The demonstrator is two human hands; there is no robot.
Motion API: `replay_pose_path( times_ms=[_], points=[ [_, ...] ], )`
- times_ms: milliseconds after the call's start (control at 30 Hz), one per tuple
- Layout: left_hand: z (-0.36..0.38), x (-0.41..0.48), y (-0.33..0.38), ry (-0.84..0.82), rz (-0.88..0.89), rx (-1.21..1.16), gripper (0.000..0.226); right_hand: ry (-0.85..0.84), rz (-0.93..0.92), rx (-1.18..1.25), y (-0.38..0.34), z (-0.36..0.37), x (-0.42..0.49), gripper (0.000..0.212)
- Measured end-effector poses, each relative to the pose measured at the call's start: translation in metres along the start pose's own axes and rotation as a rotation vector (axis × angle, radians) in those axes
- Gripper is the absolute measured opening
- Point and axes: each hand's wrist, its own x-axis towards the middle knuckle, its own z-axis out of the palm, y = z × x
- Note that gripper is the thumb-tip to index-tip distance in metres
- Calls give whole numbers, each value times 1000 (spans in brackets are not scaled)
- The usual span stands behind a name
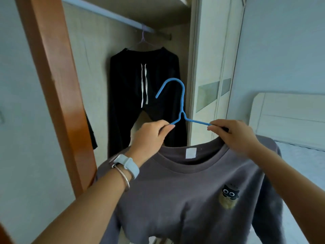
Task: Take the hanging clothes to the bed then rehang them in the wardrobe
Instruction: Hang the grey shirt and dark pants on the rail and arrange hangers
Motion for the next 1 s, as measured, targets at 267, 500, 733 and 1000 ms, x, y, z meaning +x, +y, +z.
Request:
replay_pose_path(
  times_ms=[267, 500, 733, 1000],
  points=[
    [38, 71, -38, 74, -23, -164, 20, 140, 80, -12, 31, 12, 60, 25],
    [56, 175, -106, 256, -25, -114, 19, -128, -104, 50, 73, 30, 173, 21],
    [23, 284, -167, 363, -114, 98, 21, -549, -290, 339, 76, 53, 311, 26],
    [-36, 327, -198, 513, -310, 410, 40, -502, -366, 899, -17, 101, 404, 29]
  ],
)
